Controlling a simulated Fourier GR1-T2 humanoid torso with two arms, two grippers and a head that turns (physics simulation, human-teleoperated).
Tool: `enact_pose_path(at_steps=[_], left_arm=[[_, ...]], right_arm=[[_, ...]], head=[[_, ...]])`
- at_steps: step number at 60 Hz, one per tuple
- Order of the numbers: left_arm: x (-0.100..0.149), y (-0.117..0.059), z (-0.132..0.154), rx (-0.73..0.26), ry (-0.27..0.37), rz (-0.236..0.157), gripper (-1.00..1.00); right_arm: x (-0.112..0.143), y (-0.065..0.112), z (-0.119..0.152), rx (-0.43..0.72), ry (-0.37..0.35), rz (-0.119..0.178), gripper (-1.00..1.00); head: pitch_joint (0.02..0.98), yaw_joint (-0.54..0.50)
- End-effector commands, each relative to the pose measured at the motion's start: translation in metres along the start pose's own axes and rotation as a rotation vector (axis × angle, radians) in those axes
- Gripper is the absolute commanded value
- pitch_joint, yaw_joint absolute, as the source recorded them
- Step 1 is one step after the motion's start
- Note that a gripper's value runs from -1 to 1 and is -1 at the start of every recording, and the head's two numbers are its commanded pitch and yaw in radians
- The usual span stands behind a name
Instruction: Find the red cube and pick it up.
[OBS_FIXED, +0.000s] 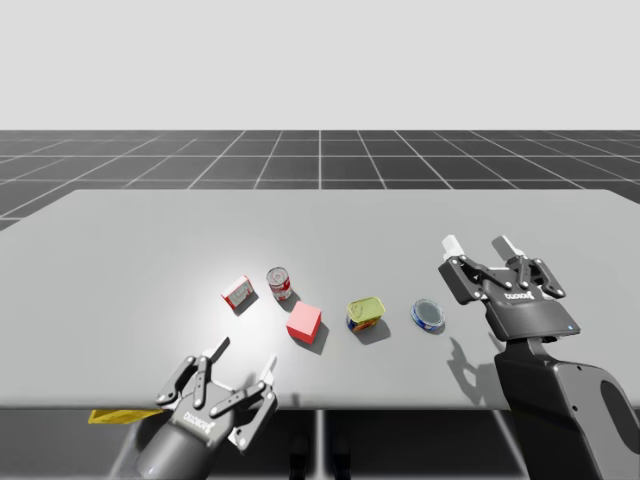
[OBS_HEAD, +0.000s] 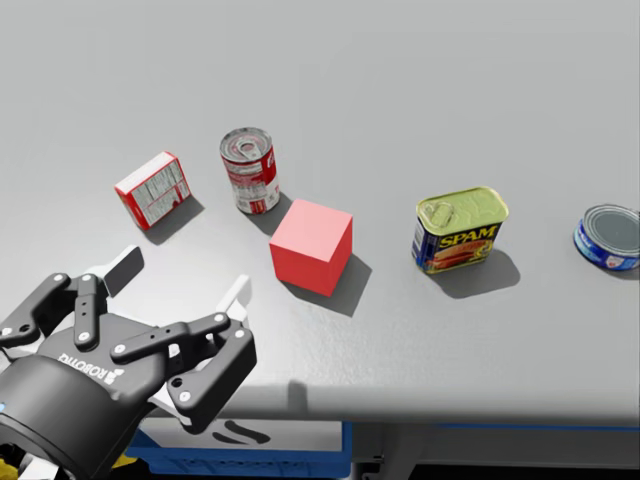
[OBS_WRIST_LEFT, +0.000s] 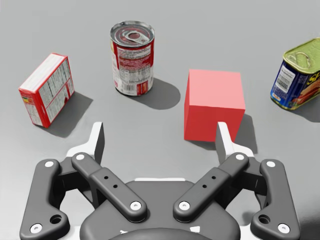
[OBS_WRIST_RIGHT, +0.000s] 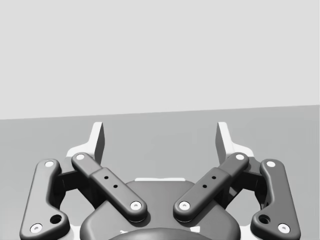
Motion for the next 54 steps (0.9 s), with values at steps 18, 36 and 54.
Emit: enact_pose_path(at_steps=[18, 36, 54], left_arm=[[-0.031, -0.037, -0.037, -0.078, 0.097, 0.030, -1.00], [-0.029, -0.051, -0.067, -0.069, 0.102, 0.034, -1.00], [-0.023, -0.057, -0.100, 0.003, 0.095, -0.002, -1.00]], right_arm=[[0.001, -0.002, -0.001, 0.002, -0.001, -0.001, -1.00], [0.001, -0.002, -0.001, 0.002, -0.002, 0.000, -1.00], [0.001, -0.002, -0.001, 0.004, -0.003, -0.003, -1.00]], head=[[0.913, 0.05], [0.915, 0.05], [0.913, 0.05]])
